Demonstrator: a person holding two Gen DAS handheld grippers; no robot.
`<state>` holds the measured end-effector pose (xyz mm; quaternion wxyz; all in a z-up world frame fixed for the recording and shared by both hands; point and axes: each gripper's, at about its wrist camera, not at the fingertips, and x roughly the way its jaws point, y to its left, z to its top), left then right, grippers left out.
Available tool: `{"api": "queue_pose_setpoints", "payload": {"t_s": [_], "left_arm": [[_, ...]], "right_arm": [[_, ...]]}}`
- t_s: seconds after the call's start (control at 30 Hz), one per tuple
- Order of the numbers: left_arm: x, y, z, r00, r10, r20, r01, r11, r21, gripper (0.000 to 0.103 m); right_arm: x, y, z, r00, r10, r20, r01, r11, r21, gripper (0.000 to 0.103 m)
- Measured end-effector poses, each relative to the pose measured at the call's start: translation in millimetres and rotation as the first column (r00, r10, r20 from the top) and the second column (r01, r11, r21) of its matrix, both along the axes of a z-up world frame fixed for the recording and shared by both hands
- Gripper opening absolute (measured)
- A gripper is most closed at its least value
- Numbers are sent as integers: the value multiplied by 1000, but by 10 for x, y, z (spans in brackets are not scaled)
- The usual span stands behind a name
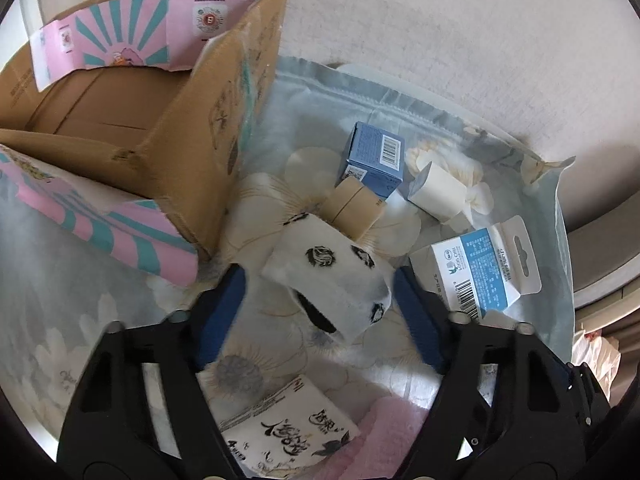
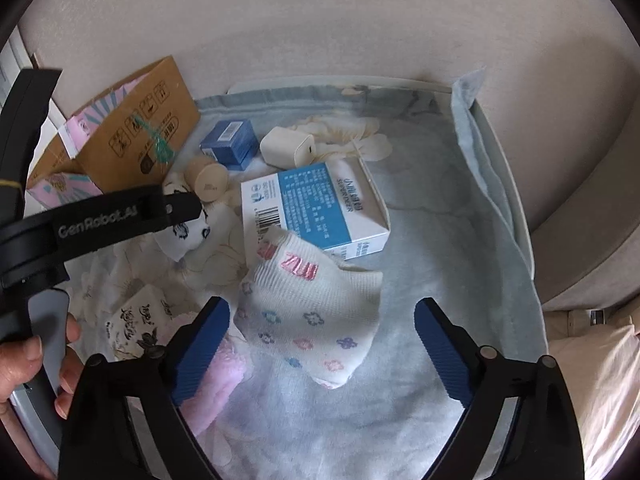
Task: Organize objects
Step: 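Grasp the black-print white sock with the left tool while the right tool grasps the pink-text sock, then carry both socks over the cardboard box and open both tools to drop them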
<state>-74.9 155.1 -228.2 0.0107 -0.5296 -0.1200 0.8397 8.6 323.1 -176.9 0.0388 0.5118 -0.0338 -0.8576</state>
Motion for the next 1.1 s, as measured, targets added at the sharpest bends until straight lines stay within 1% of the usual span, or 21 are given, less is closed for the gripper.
{"api": "queue_pose_setpoints", "payload": {"t_s": [0.07, 0.13, 0.2, 0.23, 0.3, 0.33, 0.37, 0.53, 0.7, 0.9, 1.1], "left_arm": [[-18, 15, -38, 1000, -13, 15, 13, 1000, 8, 61], [-32, 18, -61, 1000, -20, 24, 19, 999, 29, 51], [-33, 16, -70, 999, -22, 28, 20, 999, 48, 49], [-24, 21, -66, 999, -25, 27, 24, 999, 49, 45], [-19, 39, -62, 999, -38, 24, 37, 998, 51, 42], [-18, 47, -57, 999, -42, 22, 41, 998, 47, 41], [-14, 51, -54, 999, -44, 21, 43, 998, 46, 41], [-11, 72, -37, 998, -54, 17, 54, 998, 39, 39], [23, 77, 31, 998, -66, 6, 66, 997, 34, 38], [114, 71, 282, 996, -88, -23, 89, 996, 31, 38], [232, 24, 710, 990, -112, -85, 114, 993, 22, 38]], "right_arm": [[-13, -1, -12, 1000, -1, -1, 1, 1000, -10, 86], [-22, 4, -19, 1000, 1, -3, -1, 1000, -24, 86], [-30, 5, -17, 1000, 9, -5, -9, 1000, -19, 86], [-38, -1, -11, 1000, 14, -6, -14, 1000, -17, 82], [-44, -4, -6, 1000, 29, -2, -29, 999, -32, 74], [-52, -8, -5, 999, 33, -1, -33, 999, -38, 70], [-54, -17, -5, 999, 38, -2, -38, 999, -38, 67], [-33, -57, 23, 998, 57, -20, -58, 998, -11, 61], [-13, -62, 61, 998, 61, -27, -62, 998, -19, 58], [31, -59, 214, 997, 60, -48, -62, 998, -24, 57], [76, -7, 517, 997, 43, -71, -46, 998, -46, 57]]}}
